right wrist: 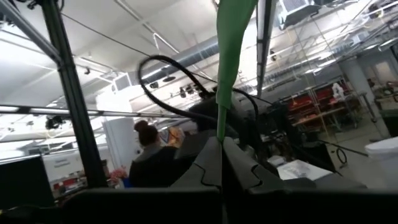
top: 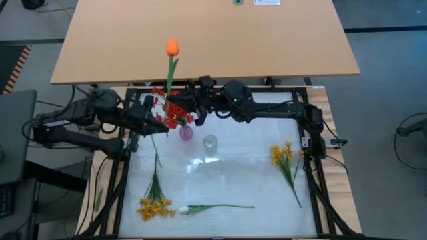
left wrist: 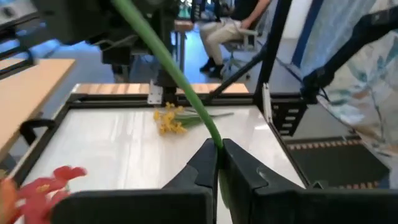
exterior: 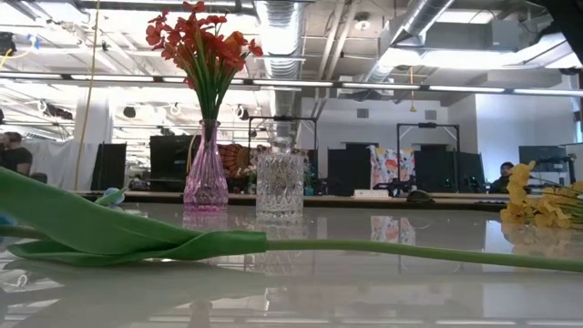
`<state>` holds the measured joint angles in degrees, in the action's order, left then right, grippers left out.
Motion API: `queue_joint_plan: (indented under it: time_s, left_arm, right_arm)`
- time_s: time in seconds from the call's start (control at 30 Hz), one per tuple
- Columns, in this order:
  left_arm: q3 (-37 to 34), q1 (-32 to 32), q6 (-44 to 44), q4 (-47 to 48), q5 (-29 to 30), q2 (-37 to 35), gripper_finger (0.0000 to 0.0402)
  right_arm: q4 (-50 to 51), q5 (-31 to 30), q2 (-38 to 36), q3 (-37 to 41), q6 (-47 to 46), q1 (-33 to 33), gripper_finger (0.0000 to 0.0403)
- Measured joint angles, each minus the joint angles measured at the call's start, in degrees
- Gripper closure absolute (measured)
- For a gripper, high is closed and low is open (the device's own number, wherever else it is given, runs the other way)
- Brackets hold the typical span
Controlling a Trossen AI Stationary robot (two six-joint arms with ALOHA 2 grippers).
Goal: Sort flowers into vase by color
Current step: Put the orange tulip into the violet vase
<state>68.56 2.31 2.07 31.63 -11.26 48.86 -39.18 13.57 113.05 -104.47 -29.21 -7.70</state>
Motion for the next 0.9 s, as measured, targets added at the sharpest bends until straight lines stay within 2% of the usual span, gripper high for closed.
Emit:
queue_joint_plan:
  time_s: [0.23,0.43,0.57,0.73,0.9]
  left_arm:
    - [4.1,-3.5,-1.8,4.7,-0.4,6.8,0.0401]
    - [6.0,-3.6,-0.3,12.0,3.4,7.2,0.0401]
    - [6.0,-3.6,1.5,13.7,4.5,6.9,0.0401]
    - [5.8,-3.7,2.1,14.1,4.2,6.6,0.0401]
    - [5.6,-3.8,3.0,14.2,4.0,5.8,0.0401]
  right_arm:
    - [1.3,-0.2,0.4,0.1,0.2,-0.1,0.0383]
    - [0.3,0.2,0.4,0.1,1.0,-0.1,0.0383]
    - [0.5,1.2,0.4,0.1,1.3,0.0,0.0376]
    - [3.8,1.2,0.3,0.1,1.3,-0.1,0.0341]
    - [7.1,7.4,0.2,0.0,1.2,-0.3,0.028]
